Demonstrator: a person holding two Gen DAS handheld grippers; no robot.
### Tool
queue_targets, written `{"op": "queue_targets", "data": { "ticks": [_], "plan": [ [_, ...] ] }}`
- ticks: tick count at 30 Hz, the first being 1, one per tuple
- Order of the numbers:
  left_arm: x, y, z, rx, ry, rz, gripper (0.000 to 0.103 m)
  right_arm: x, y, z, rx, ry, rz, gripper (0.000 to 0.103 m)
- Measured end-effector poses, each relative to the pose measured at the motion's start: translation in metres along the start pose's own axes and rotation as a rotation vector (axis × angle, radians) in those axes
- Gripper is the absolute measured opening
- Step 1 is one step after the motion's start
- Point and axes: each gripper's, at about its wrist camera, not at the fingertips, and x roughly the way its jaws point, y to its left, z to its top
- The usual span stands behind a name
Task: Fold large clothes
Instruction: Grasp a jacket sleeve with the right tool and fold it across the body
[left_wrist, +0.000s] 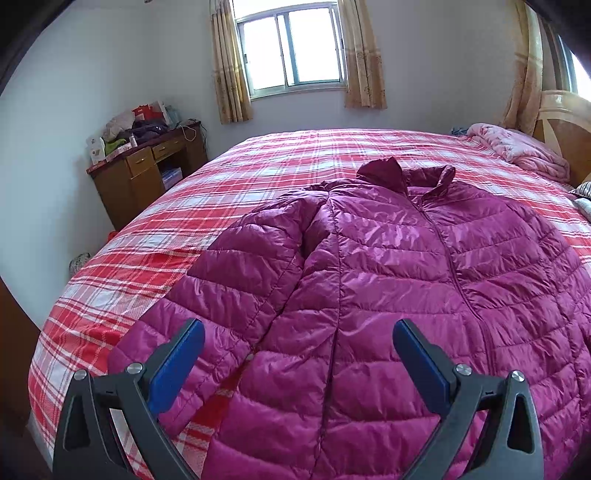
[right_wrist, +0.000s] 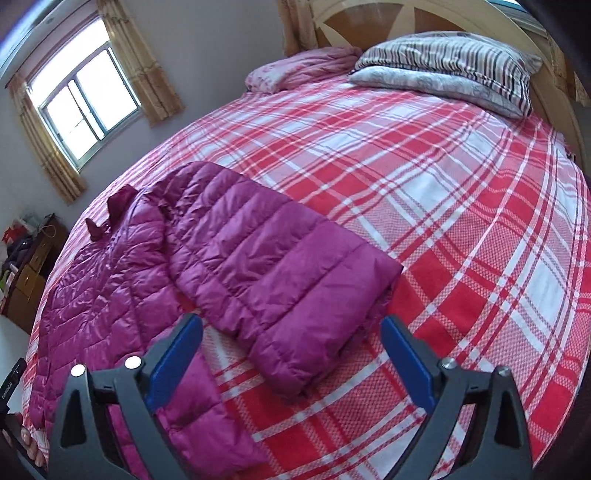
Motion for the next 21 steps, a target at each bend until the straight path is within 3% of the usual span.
{"op": "queue_targets", "data": {
  "ticks": [3,7,10,11,17,21],
  "plan": [
    [0.026,-0.003,0.007,-0.001,0.021,0.019,0.102,0.017,-0.008,0.007,0.023,0.030,-0.029,0.091],
    [0.053,-0.005,0.013,-0.007,0.058,0.033,0.102,0.031,-0.006,0.004,0.000,0.071,-0.039,0.072],
    [0.064,-0.006,0.016,-0.003,0.070,0.036,0.102,0.026,-0.005,0.009,-0.049,0.055,-0.033,0.031],
    [0.066,-0.007,0.017,0.002,0.071,0.038,0.102,0.024,-0.009,0.014,-0.042,0.050,-0.027,0.021],
    [0.074,-0.005,0.026,0.012,0.059,0.053,0.102,0.003,-0.021,0.069,-0.070,-0.082,-0.148,0.013],
    [0.078,-0.003,0.031,0.002,0.068,0.045,0.102,-0.008,-0.004,0.105,-0.120,-0.177,-0.191,0.012]
  ]
}}
